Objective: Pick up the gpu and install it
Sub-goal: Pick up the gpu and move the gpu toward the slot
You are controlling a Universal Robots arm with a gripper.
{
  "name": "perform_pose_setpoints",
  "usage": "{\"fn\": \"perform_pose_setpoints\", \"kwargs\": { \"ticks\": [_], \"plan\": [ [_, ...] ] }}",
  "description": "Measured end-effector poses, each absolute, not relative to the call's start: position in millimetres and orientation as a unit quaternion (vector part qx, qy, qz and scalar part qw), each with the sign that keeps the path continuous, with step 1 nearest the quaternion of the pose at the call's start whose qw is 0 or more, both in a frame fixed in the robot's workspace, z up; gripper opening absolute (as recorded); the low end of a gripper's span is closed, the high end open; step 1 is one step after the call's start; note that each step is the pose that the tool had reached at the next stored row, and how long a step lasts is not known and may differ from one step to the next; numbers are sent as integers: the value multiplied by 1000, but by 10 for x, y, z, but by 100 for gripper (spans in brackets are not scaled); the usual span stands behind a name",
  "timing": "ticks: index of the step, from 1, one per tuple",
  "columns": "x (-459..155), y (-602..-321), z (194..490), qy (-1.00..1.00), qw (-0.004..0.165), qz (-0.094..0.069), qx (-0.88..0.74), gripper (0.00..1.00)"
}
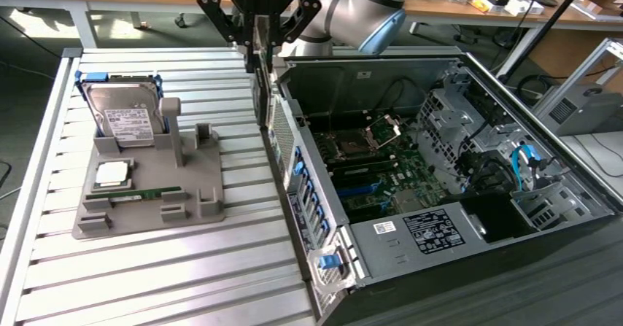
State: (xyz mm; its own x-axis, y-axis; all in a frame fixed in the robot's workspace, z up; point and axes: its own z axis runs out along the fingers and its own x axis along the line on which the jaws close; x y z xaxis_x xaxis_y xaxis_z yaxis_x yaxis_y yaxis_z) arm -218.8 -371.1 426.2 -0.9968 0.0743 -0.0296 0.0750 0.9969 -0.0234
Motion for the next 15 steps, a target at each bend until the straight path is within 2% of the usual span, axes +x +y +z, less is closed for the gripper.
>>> {"fn": "perform_pose_setpoints", "kwargs": {
  "ticks": [15],
  "plan": [
    [-2116,-3711,4262,999,14,-16,37,27]
  ]
}}
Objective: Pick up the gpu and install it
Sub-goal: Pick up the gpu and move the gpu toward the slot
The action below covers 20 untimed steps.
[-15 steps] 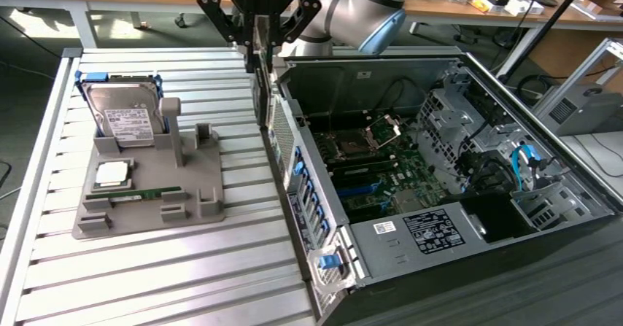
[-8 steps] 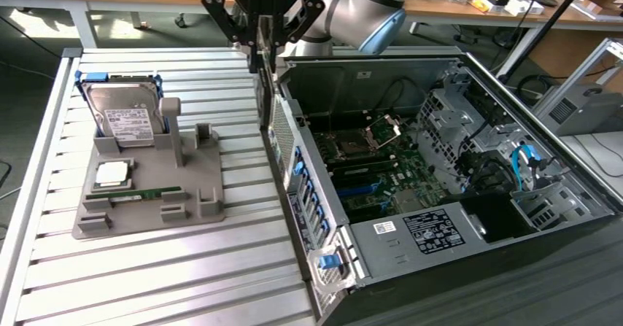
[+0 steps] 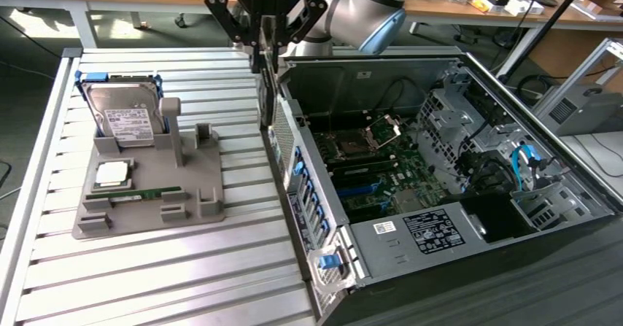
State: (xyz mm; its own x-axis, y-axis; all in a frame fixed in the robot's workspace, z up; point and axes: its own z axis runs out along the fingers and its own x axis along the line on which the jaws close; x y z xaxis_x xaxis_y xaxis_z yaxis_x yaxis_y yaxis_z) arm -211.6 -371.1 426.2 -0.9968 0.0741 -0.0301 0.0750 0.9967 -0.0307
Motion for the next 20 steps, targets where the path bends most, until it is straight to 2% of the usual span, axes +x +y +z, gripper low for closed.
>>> {"fn": "perform_pose_setpoints", "kwargs": {
  "ticks": [20],
  "plan": [
    [-2026,-3711,4262,999,15,-20,37,27]
  ]
}}
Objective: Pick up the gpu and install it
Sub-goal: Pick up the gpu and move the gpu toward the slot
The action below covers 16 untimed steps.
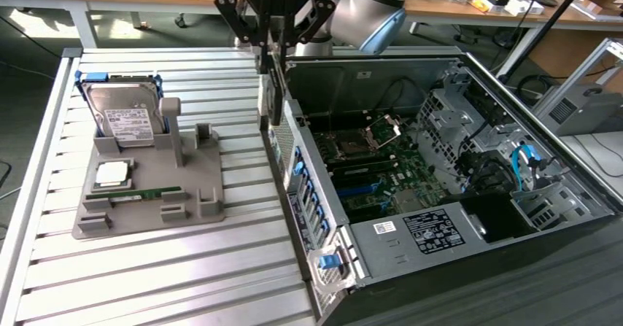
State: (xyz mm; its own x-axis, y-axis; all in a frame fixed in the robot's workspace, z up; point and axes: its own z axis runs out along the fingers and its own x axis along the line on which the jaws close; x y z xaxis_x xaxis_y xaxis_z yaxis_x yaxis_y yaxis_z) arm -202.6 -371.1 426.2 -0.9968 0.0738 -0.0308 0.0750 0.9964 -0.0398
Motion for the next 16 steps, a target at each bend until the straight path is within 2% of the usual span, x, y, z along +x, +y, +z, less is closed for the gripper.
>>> {"fn": "perform_pose_setpoints", "kwargs": {
  "ticks": [16],
  "plan": [
    [-1948,-3711,4262,999,15,-24,37,27]
  ]
}}
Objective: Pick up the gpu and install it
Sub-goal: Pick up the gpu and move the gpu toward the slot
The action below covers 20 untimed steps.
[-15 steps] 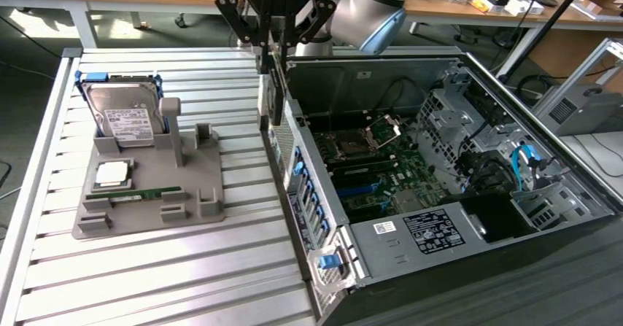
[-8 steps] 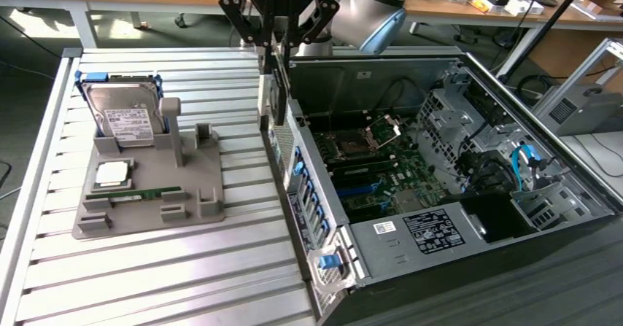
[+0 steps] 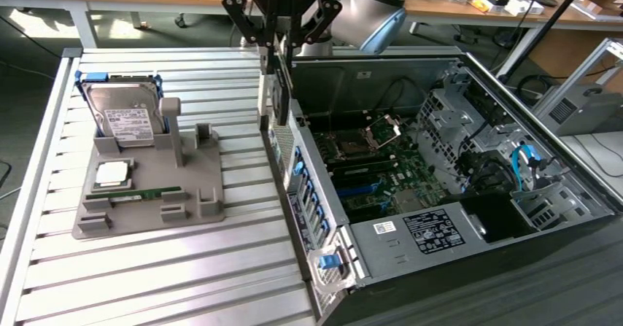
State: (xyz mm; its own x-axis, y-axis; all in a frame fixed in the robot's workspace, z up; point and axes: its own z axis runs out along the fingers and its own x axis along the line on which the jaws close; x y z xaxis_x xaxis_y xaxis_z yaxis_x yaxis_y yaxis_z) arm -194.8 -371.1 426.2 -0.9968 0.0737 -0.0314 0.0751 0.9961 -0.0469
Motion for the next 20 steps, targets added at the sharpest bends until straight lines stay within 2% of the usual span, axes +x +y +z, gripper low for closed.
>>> {"fn": "perform_pose_setpoints", "kwargs": {
  "ticks": [20],
  "plan": [
    [-1851,-3711,4262,999,15,-29,37,27]
  ]
}}
